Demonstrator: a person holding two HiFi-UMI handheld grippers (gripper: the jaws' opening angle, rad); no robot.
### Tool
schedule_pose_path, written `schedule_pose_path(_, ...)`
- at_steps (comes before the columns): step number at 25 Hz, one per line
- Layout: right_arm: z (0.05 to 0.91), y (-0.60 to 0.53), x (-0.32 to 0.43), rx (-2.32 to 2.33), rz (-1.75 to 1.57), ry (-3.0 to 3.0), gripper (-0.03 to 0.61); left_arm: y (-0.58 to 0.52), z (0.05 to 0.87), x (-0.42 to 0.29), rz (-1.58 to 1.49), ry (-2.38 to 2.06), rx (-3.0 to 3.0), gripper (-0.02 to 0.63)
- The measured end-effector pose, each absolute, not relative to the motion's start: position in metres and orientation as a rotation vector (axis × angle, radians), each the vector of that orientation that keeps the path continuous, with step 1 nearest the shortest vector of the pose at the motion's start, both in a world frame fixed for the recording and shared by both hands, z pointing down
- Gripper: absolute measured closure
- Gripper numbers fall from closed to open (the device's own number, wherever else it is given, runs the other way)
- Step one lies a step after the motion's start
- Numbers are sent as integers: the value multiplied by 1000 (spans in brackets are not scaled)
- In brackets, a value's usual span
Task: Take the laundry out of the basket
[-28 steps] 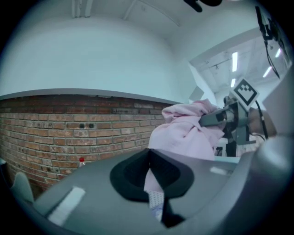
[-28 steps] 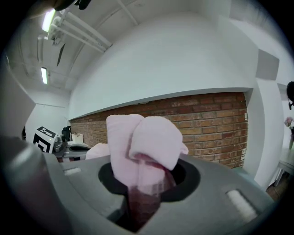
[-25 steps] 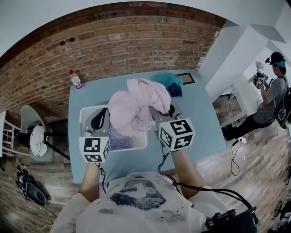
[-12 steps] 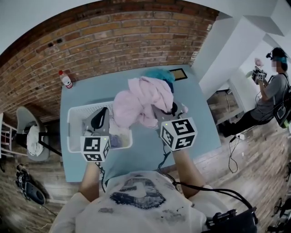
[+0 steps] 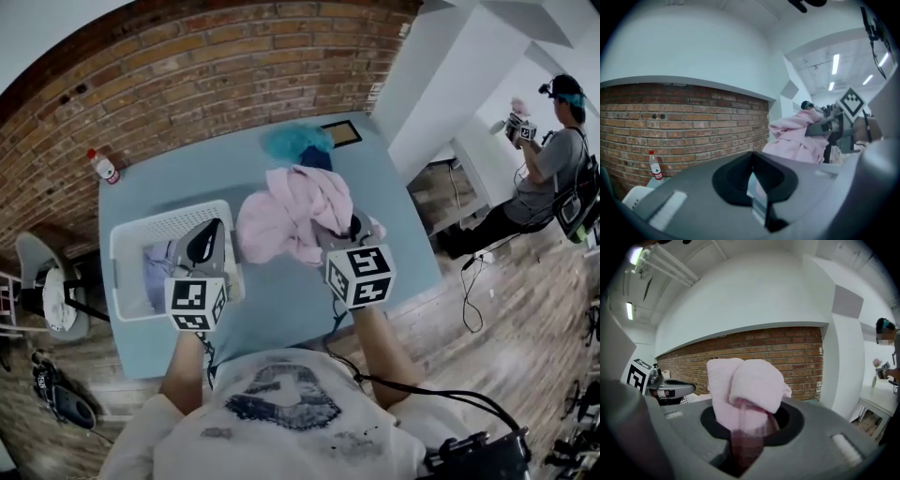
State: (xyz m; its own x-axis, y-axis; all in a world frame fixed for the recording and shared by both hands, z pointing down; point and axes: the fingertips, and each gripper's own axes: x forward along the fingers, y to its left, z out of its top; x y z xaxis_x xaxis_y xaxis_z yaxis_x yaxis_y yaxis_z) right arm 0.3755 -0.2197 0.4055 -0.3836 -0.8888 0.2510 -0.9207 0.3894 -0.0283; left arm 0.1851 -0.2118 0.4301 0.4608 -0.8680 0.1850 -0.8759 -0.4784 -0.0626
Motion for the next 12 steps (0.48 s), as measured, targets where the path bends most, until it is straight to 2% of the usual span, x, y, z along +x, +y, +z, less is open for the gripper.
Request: schedule_pose_path(12, 486, -231, 416, 1637, 341, -2321, 457, -220, 459, 215, 348, -1524, 2647, 621)
